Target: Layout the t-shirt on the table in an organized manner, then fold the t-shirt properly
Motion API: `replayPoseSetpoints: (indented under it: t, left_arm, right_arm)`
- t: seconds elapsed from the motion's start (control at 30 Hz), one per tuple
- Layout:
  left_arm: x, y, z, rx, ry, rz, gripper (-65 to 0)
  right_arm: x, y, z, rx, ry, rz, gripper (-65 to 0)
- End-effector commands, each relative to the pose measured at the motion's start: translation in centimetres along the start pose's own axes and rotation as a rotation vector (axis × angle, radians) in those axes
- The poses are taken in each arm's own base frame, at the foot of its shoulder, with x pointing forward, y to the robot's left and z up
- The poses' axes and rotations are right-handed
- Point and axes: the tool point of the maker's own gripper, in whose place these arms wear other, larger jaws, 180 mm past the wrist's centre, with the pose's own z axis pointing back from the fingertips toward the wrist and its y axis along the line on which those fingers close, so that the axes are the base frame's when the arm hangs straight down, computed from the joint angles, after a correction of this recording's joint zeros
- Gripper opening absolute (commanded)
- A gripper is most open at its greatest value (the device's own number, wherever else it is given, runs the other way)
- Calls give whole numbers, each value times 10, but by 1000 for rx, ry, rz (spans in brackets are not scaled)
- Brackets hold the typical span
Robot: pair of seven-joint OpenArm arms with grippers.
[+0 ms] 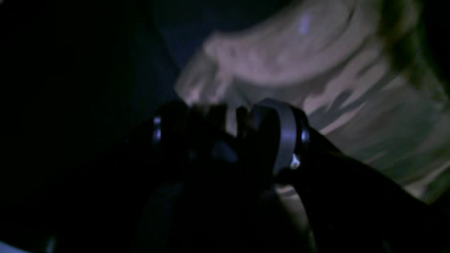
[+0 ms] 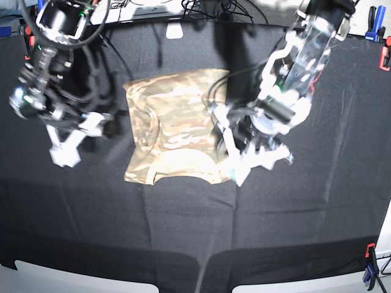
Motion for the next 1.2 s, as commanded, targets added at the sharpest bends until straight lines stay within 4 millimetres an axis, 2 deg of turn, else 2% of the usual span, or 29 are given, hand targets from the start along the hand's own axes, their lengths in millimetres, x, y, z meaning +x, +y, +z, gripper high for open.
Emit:
replayPoseSetpoints:
  t: [0.0,0.1,0.27,0.4,0.5,0.7,0.83,0.97,1.17]
  left_arm:
    - [12,7,7,23,-46,-4,-332]
    - [-2,12,15,30,-22,-27,-332]
    - [-57,31,26,93,98,-39,-332]
    - [-94,34,46,86,181,-85,-332]
    - [-105,39,66,95,201,-91,-332]
    - [-117,67,114,195,217,-3,-332]
    - [-143,79,146,253,295,29,-332]
    - [-181,72,174,252,420,47,-332]
    - [-236,35,220,167,624,69,-332]
  right_arm:
    - [12,-1,9,0,-53,21,-280]
    - [-4,-3,24,-33,-37,37,-280]
    - [-34,7,54,-78,13,108,-280]
    - [-56,24,79,-101,65,180,-280]
    - [-69,33,98,-119,97,219,-280]
    - [-96,39,137,-174,181,257,-280]
    - [-124,48,156,-167,273,263,-280]
    - [-154,57,174,-145,374,249,-280]
    - [-203,71,207,-107,544,202,-280]
